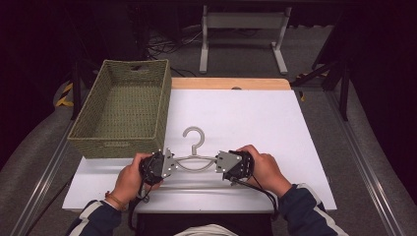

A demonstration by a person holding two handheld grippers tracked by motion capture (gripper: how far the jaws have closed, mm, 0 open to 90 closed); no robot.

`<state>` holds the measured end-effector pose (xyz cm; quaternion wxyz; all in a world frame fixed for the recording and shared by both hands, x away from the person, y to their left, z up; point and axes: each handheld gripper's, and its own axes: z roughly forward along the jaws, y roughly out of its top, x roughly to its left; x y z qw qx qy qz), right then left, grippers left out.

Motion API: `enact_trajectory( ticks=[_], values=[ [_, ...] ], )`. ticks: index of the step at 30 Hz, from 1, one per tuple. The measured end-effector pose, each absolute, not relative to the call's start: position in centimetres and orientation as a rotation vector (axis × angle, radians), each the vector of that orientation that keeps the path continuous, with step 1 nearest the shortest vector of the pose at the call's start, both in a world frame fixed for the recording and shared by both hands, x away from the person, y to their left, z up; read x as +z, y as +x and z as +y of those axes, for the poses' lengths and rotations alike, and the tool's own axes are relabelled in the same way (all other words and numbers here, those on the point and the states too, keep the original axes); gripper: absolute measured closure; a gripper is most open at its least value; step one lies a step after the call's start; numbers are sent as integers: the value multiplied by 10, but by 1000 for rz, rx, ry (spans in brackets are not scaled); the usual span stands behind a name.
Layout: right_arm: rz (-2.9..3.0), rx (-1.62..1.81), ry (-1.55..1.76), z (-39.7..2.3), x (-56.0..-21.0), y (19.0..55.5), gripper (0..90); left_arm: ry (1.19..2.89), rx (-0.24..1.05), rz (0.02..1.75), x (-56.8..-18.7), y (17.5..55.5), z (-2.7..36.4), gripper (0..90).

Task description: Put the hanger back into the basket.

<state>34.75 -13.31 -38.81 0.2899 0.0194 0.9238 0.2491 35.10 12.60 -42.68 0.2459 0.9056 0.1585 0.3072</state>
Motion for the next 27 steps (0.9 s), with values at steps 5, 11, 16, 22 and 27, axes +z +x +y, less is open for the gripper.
enact_trajectory(
  ticks=[5,11,16,22,27],
  values=[
    [2450,676,65,-133,-388,348,821,2466,843,434,-426,352,126,787],
    [2399,673,76,-134,-383,348,795,2453,856,428,-421,352,125,799],
    [2316,749,141,-140,-374,349,749,2413,802,433,-415,355,127,808],
    [2212,793,220,-148,-364,348,560,2320,689,490,-408,362,132,815],
    [2045,935,266,-173,-351,335,444,2235,643,574,-400,367,145,818]
  ],
)
